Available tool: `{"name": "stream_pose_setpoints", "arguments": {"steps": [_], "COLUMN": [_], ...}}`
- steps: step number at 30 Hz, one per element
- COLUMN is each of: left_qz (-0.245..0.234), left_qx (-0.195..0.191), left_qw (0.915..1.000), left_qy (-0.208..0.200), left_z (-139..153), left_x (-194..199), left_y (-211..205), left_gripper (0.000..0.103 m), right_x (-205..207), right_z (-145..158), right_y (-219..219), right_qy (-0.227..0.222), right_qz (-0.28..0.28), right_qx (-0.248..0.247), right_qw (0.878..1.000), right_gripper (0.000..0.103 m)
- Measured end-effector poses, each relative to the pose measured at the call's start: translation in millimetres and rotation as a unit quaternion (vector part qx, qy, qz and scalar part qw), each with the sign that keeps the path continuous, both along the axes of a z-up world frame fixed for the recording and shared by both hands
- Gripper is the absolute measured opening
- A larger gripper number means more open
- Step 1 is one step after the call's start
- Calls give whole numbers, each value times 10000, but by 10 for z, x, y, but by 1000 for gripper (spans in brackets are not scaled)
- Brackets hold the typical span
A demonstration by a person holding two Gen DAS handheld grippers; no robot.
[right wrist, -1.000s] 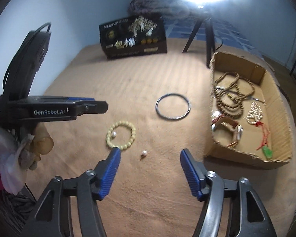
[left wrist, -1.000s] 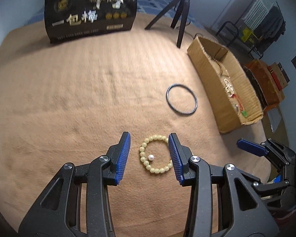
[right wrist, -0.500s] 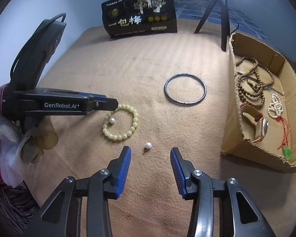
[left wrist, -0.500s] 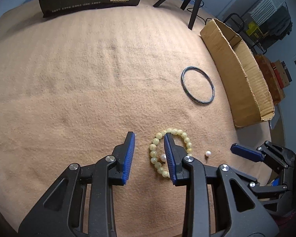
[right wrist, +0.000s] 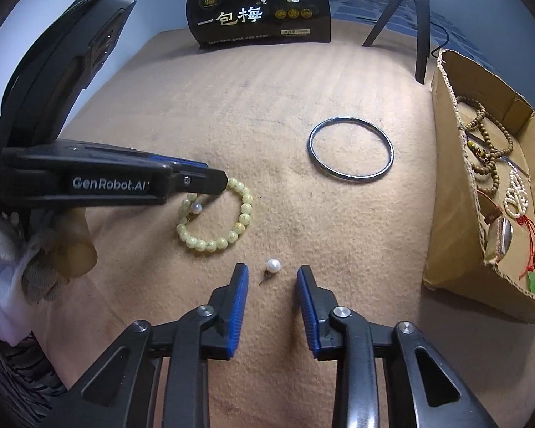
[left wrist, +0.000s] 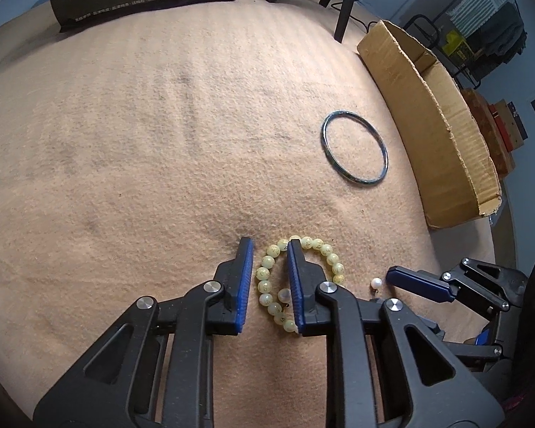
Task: Organize jewelry
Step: 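Close the left tool on the yellow bead bracelet while the right tool grasps a white pearl, then carry bracelet and pearl over the box and open both tools to drop them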
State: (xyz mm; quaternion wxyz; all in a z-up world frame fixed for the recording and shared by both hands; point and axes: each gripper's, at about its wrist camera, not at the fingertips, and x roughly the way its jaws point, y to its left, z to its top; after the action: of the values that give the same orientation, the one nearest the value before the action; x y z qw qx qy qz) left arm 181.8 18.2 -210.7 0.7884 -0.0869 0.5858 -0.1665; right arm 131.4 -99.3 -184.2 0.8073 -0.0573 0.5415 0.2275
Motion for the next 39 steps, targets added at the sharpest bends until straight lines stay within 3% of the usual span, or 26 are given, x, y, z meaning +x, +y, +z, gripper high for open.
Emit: {"name": "stream_pose_setpoints", "arguments": {"steps": [5,11,22,39], "left_qz": [-26,-45,115,108], "left_qx": [16,119,-119,-691], "left_qw": [10000,9999,9997,9952], "left_qy": [-10,-92,-186,-679], "left_z": [-8,-14,98,644], "left_x": [12,-7,-54,-181], "left_y": [-5,-51,42,-55], "left_gripper": [15,7,5,5], "right_x": [21,33,4,-21], "right_z": [-35,-59,87,494], "right_y": [46,52,-35,-290], "right_qy": [5,26,-110,-511], "right_qz": [5,27,-75,-346], "right_qx": [-73,-93,131,428], "right_qw": [10000,9999,9998,9972], "right_gripper": [24,8,7,7]}}
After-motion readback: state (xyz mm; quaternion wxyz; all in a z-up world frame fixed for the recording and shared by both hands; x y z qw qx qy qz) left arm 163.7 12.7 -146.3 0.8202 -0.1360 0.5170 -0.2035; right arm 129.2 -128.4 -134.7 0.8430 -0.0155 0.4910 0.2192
